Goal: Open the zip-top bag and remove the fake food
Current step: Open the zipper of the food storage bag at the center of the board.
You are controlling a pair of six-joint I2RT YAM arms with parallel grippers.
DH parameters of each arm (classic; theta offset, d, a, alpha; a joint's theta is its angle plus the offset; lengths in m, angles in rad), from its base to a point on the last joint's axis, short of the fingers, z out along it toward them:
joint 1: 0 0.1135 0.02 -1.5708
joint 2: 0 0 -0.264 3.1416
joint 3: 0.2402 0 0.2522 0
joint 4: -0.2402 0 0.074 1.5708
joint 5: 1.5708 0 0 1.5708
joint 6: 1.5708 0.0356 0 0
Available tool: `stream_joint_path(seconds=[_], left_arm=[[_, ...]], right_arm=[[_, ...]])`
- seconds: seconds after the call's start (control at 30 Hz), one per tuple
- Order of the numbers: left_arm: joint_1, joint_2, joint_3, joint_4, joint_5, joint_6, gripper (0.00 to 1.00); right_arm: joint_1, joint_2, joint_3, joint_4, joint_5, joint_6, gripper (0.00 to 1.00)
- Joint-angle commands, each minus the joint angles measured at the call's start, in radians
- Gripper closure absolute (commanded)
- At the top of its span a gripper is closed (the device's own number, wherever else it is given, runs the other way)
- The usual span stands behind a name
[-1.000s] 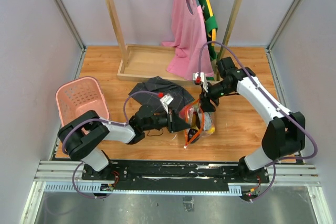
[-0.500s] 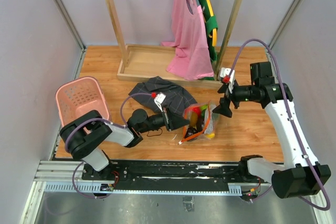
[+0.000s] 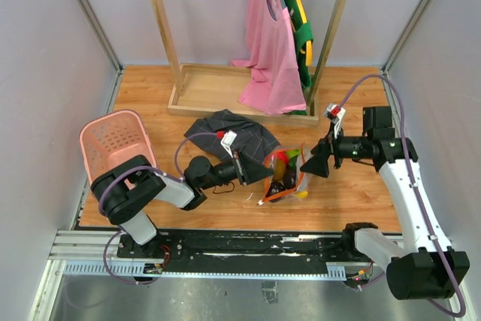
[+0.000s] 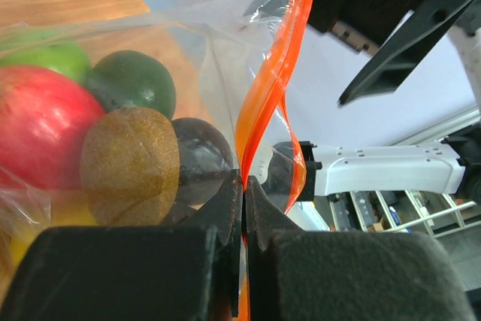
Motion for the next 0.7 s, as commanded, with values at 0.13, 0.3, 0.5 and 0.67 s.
stream_joint_path(seconds=[0.13,0.3,0.5,0.67], left_arm=[[-0.011,0.014,0.062,0.009,-0.002,0.003,1.0],[-0.028,0.006,0.078,-0.012,-0.008,0.009,1.0],[-0.043,-0.002,0.199,-0.17,0.014,0.07,1.0],[-0.053,0.048,0.407,-0.31,0.064,0.111,1.0]], right_arm=[[0.15,-0.082,-0.204,0.25,0.171,0.351,0.2],[0.168,-0.032,-0.181,0.27,0.27,0.394,0.59],[0.137,-0.081,-0.074,0.187,0.371,0.328,0.99],[0.072,-0.108,0.142,0.057,0.503,0.177,0.99]])
